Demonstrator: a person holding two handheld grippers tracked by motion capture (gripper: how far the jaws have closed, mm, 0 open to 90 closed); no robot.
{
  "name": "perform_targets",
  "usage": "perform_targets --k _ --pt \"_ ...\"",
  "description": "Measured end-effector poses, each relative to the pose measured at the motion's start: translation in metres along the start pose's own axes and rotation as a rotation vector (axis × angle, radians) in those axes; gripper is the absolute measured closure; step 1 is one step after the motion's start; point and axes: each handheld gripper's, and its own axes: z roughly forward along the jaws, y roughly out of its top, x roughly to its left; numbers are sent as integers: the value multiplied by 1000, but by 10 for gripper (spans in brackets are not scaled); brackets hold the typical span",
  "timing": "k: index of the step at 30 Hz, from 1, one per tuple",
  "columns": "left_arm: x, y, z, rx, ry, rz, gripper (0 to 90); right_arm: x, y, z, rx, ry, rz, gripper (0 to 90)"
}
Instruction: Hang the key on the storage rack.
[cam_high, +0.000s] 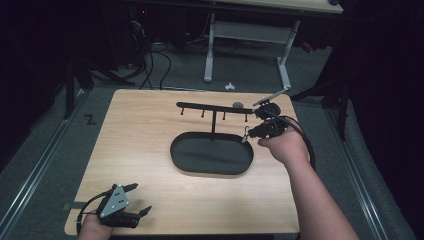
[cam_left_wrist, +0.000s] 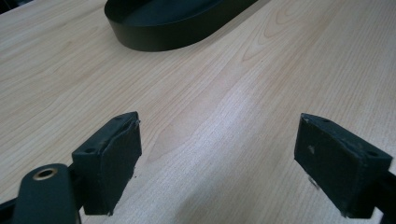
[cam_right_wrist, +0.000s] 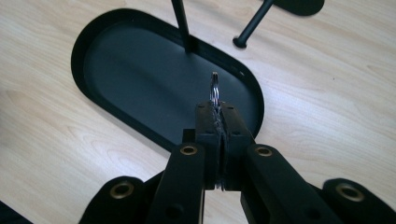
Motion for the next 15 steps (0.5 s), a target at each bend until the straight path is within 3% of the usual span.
perform_targets --k 15 --pt "1 1 1 -6 -3 5 153 -5 18 6 -5 5 25 885"
